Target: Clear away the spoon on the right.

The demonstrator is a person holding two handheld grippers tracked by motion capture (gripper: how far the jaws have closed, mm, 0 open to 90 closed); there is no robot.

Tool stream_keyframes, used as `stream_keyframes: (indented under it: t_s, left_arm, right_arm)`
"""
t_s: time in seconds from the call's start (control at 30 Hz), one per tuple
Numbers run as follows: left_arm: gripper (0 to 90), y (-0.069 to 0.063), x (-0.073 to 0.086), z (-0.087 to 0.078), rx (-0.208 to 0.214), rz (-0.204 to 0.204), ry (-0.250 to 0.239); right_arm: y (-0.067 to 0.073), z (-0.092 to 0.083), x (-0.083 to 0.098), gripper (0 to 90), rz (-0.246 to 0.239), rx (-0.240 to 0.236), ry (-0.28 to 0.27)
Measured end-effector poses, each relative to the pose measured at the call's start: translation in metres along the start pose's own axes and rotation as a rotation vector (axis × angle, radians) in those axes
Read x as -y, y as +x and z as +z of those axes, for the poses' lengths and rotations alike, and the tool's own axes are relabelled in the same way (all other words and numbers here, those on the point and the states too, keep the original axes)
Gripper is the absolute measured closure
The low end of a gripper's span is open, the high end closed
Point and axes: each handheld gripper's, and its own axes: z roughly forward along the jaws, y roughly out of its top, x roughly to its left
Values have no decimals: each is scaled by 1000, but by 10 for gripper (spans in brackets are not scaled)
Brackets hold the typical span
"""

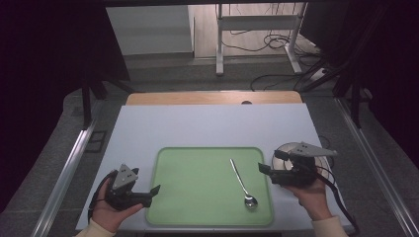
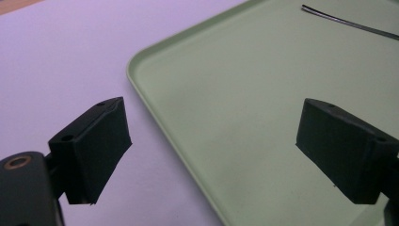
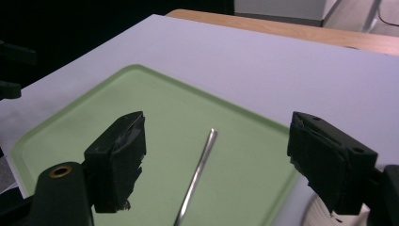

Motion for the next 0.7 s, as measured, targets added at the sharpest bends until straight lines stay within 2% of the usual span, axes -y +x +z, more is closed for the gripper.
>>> stream_keyframes:
  t_s: [0.03,0.13,0.27,0.33,0.43,0.57,0.7]
  left_arm:
    - [101,0,0,0,-1,1,2]
    - [101,0,-1,0,-4,3,1]
    - [101,0,-1,1,-5,1,2]
    - [101,1,-1,2,-7,-1,5]
    - [101,1,-1,3,-9,-1,7]
    - [101,2,-1,3,-10,-1,10]
    - [101,3,-2,4,-11,-6,8]
  right_arm:
    - [0,0,0,197,0,0,0]
    - [-3,-18,14,197,26,24,-7]
    - [-9,-30,27,197,49,40,-10]
    - [-12,-33,31,197,69,39,-10]
    - [-14,-34,32,197,69,42,-15]
    - [-13,-33,31,197,58,37,-18]
    - [-11,-29,32,189,36,46,6]
